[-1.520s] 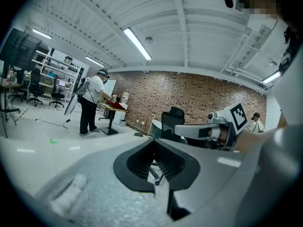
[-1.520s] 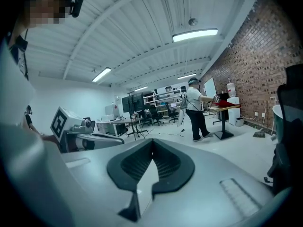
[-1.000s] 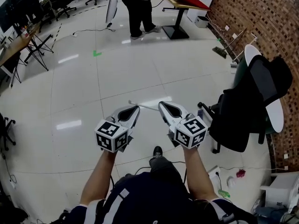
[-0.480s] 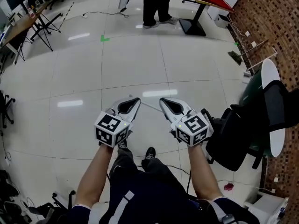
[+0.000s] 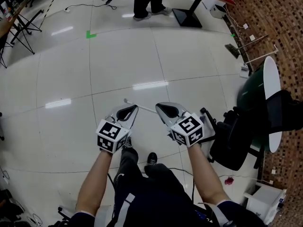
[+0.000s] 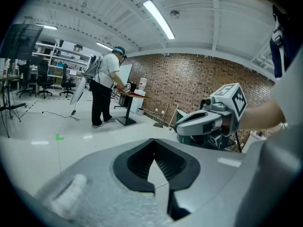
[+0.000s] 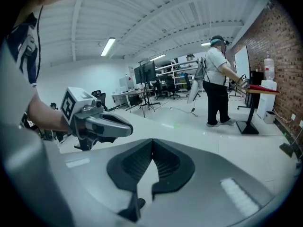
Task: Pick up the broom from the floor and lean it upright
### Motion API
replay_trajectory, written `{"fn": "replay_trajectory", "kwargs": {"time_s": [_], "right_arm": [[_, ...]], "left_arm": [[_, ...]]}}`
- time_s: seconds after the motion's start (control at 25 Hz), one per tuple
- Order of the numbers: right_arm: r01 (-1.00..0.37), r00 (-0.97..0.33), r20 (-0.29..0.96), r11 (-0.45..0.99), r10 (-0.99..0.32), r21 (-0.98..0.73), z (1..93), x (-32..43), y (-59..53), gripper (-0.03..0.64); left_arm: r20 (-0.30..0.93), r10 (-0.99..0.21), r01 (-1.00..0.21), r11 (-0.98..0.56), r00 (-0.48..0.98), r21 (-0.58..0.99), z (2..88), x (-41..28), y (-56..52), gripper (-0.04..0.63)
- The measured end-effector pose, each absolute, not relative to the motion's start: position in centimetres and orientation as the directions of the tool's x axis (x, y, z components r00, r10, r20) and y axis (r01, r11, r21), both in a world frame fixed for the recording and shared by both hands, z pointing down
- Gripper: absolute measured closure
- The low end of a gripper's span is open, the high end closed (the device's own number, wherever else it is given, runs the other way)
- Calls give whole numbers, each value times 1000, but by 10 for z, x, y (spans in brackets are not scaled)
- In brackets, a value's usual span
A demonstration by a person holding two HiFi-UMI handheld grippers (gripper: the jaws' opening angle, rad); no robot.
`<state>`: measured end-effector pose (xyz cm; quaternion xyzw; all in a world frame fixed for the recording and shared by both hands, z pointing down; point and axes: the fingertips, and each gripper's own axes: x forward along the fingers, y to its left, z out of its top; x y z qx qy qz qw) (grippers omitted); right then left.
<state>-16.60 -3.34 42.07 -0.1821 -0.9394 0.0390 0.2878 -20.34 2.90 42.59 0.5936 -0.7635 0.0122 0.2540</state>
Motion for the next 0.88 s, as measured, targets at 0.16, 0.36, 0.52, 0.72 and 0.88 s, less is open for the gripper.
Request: {"fn": "replay_trajectory", "kwargs": {"time_s": [0.16, 0.36, 0.52, 0.72, 0.88], "right_arm": [[317, -722, 586, 929, 368, -193, 475, -193, -38, 617], [366, -648, 644, 908, 406, -205, 558, -214, -45, 617], [438, -591, 671, 877, 447, -198, 632, -229, -47, 615], [518, -527, 705, 837, 475, -177, 746, -240, -55, 581], [558, -479, 724, 809, 496, -185, 838, -247, -52, 557]], "left_arm": [[444, -883, -898, 312, -154, 309, 479, -230, 28, 594], [473, -866, -872, 349, -161, 343, 557, -252, 24, 594], [513, -840, -860, 386, -178, 334, 632, -265, 24, 594], [566, -792, -815, 473, -227, 334, 734, -278, 21, 594], [583, -779, -804, 490, -230, 336, 805, -283, 19, 594]]}}
